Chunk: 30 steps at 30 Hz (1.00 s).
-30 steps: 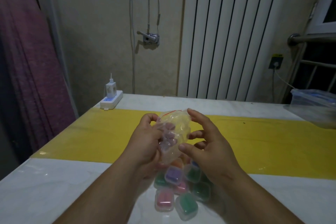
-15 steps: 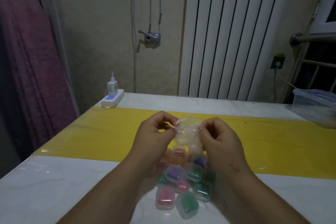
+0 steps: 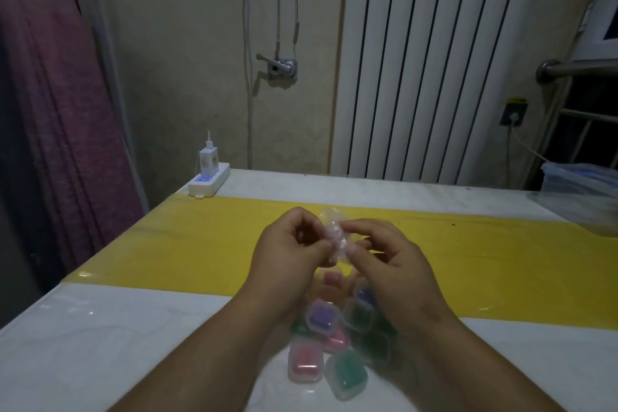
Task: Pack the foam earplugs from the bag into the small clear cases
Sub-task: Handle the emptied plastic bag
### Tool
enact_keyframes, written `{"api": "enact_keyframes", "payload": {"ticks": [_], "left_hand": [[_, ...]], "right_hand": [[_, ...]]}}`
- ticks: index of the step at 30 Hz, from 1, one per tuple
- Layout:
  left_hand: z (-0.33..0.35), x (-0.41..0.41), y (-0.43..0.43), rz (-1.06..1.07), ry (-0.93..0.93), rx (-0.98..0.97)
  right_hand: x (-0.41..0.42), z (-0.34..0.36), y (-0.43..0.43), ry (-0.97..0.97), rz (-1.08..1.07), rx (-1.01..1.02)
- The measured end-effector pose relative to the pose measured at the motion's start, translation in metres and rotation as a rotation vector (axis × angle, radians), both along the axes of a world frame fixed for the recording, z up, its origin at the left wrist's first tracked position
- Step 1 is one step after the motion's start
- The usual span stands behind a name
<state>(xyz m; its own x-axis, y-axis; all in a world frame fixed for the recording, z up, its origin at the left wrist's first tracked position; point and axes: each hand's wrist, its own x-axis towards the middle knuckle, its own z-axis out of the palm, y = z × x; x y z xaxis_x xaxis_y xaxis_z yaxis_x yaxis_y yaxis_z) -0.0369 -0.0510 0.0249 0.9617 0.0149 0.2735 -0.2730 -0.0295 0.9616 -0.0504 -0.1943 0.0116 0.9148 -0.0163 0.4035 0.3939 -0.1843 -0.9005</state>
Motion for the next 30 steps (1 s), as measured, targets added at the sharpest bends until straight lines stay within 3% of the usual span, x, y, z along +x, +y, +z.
{"api": "enact_keyframes", "payload": {"ticks": [5,9,12,21,30], "left_hand": [[0.002,-0.002,0.000,-0.031,0.073,-0.136],[-0.001,-0.006,0.004,0.071,-0.065,0.100],[0.007,-0.006,0.009,0.106,-0.071,0.171],[0.040,-0.009,0.050,0.133,-0.086,0.092],[0.035,-0.045,0.164,0.365,-0.109,0.061]], "right_hand": [[0.000,0.000,0.000,-0.027,-0.097,-0.094],[0.001,0.001,-0.001,-0.005,-0.182,-0.161],[0.003,0.007,0.003,0.000,-0.214,-0.202],[0.005,0.050,0.040,-0.063,-0.140,-0.221],[-0.003,0.048,0.162,-0.100,-0.023,-0.243]]}}
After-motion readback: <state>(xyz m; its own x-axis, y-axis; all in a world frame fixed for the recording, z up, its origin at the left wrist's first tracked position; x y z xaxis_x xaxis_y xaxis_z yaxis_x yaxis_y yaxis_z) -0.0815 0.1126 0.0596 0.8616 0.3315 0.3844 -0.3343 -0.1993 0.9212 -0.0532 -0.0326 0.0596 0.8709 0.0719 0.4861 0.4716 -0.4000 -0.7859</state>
